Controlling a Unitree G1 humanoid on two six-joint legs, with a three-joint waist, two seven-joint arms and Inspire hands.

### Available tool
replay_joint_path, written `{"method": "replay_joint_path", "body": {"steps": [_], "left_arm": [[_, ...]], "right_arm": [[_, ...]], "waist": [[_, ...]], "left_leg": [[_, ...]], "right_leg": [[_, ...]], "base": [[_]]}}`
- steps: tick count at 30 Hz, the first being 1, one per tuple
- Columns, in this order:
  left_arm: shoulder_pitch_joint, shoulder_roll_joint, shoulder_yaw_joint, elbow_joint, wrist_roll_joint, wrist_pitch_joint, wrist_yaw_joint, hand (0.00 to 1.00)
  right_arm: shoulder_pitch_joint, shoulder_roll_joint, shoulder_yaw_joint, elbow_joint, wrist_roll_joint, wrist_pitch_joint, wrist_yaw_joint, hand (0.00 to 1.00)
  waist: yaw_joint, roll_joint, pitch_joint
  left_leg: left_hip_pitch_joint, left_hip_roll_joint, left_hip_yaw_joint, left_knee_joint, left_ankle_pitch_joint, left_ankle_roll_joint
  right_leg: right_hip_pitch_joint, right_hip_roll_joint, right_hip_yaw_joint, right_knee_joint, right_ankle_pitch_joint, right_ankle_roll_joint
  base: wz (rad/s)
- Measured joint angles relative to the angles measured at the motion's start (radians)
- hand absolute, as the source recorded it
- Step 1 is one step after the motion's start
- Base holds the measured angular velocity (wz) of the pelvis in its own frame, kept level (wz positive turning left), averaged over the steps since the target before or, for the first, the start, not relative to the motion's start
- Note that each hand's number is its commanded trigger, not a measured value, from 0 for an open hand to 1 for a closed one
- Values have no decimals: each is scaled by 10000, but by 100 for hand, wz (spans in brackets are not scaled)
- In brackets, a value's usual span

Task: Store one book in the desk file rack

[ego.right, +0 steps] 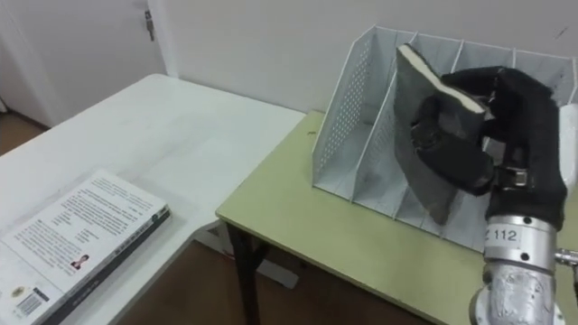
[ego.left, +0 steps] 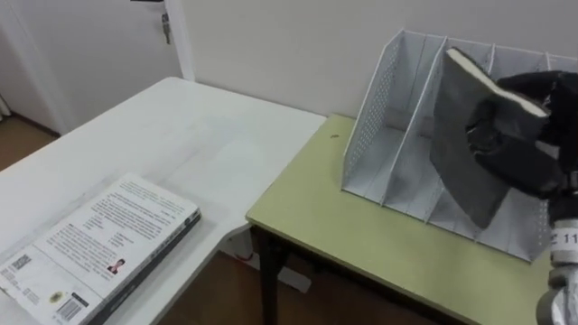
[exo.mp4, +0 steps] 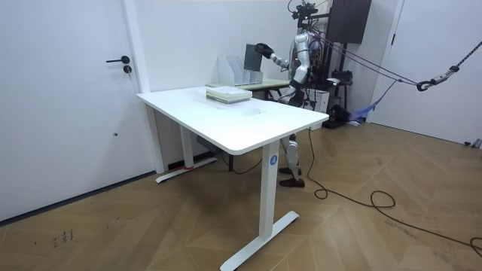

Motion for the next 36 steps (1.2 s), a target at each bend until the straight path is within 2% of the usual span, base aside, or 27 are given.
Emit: {"method": "replay_joint_path", "body": {"steps": [5,10,16,22,36], "left_arm": [[51,-101,88,926,-83,-5,150,0],[24,-144,299,1705,-204,-3,283,0],[16,-149,517,2125,-496,-18,541,0],[-105,-155,526,2481,-493,-96,728,0],[-91,-171,552,2472,-487,-64,739,0]], "right_arm": [[-119,-15,-147,-90,-239,-59,-614,100],[-129,-28,-379,-187,-269,-64,-1152,100],[-133,-33,-1063,-187,-187,-229,-2017,100],[-133,-33,-1236,-186,-180,-499,-2566,100],[-132,-32,-1221,-181,-159,-598,-2453,100]], "waist": [[61,-60,-66],[60,-225,-99],[43,-272,-87],[48,-289,-81],[109,-162,-60]], "left_leg": [[-30,4,-7,-4,1,-2],[-8,-7,-16,-29,1,-1],[-7,-19,-15,-32,0,-1],[6,-27,-13,-32,0,0],[8,-23,-11,-32,0,1]], "right_leg": [[19,23,22,-87,46,6],[35,29,26,-93,49,11],[23,27,76,-98,77,56],[16,67,109,-86,104,83],[14,65,89,-82,130,85]], "base": [[1],[0],[0],[0],[0]]}}
